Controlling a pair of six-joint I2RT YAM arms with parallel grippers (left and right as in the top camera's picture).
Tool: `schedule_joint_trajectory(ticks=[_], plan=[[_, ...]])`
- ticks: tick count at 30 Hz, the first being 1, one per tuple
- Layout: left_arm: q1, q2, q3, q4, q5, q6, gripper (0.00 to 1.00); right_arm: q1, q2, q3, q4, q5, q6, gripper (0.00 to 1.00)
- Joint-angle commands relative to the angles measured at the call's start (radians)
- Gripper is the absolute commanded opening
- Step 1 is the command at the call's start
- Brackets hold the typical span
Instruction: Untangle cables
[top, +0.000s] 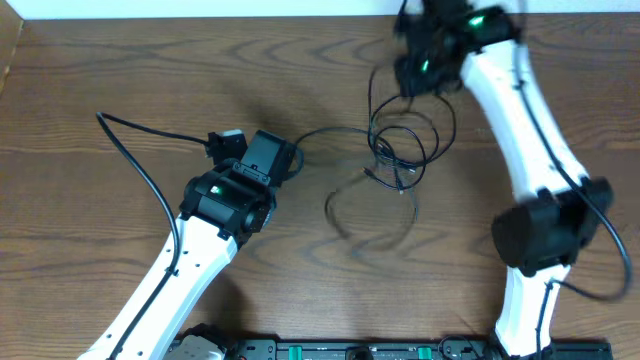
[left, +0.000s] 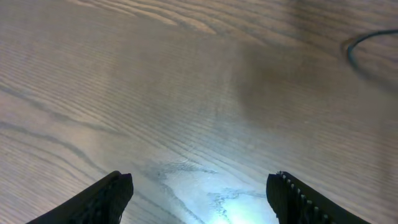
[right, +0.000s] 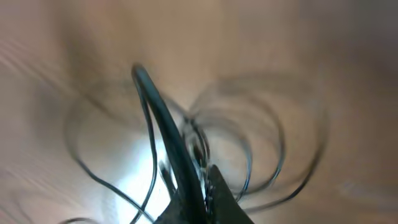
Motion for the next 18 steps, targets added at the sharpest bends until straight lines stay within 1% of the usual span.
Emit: schedule_joint_trajectory(ticks=[1, 2, 4, 7, 13, 16, 18], plan=[[0.004, 0.005, -0.014, 0.002, 0.005, 0.005, 0.74, 0.006, -0.192, 0.257, 0.008, -0.010, 0.022, 0.01], [0.004, 0.005, -0.014, 0.002, 0.005, 0.005, 0.74, 0.006, -0.224, 0.329, 0.023, -0.009, 0.026, 0.01], [0.004, 0.005, -0.014, 0.002, 0.005, 0.005, 0.74, 0.006, -0.270, 0.411, 0.045, -0.010, 0.033, 0.01], [0.004, 0.005, -0.014, 0.006, 0.005, 0.005, 0.74, 0.006, -0.340, 0.483, 0.095, -0.010, 0.033, 0.01], [0.004, 0.005, -0.014, 0.062, 0.088, 0.005, 0.74, 0.006, -0.443, 0.494, 0.168, -0.009, 0.032, 0.01], [0.004, 0.005, -0.014, 0.097, 0.138, 0.006, 0.73, 0.006, -0.452, 0.494, 0.171, -0.008, 0.032, 0.01], [0.004, 0.005, -0.014, 0.130, 0.204, 0.012, 0.71, 0.006, -0.449, 0.493, 0.164, -0.006, 0.032, 0.01]])
